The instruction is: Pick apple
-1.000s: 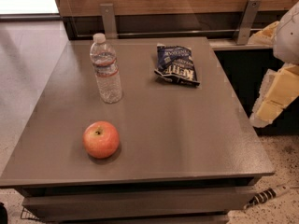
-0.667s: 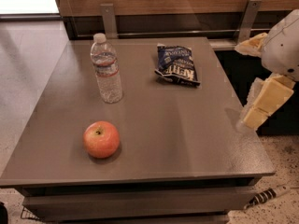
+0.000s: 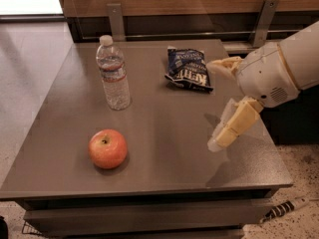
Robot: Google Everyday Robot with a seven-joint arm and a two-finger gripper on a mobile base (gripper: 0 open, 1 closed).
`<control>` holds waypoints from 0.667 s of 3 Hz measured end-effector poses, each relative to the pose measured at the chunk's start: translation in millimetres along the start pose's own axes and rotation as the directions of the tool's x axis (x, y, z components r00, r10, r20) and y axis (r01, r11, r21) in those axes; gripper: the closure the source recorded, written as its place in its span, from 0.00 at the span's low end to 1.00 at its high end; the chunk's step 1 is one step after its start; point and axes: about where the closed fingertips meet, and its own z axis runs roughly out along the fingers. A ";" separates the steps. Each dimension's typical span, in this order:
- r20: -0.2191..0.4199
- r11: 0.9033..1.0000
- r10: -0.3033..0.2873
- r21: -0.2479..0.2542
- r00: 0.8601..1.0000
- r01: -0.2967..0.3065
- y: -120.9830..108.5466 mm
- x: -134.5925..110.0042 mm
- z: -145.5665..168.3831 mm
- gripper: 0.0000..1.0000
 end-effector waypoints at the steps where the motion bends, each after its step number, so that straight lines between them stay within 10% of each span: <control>1: 0.154 0.999 -0.011 -0.045 0.988 0.018 7.4 -17.1 32.3 0.00; 2: 0.255 0.997 -0.013 -0.075 0.967 0.033 16.9 -32.7 52.5 0.00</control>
Offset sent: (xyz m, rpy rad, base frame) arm -0.0095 0.0793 -0.0269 0.3474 0.0182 0.1431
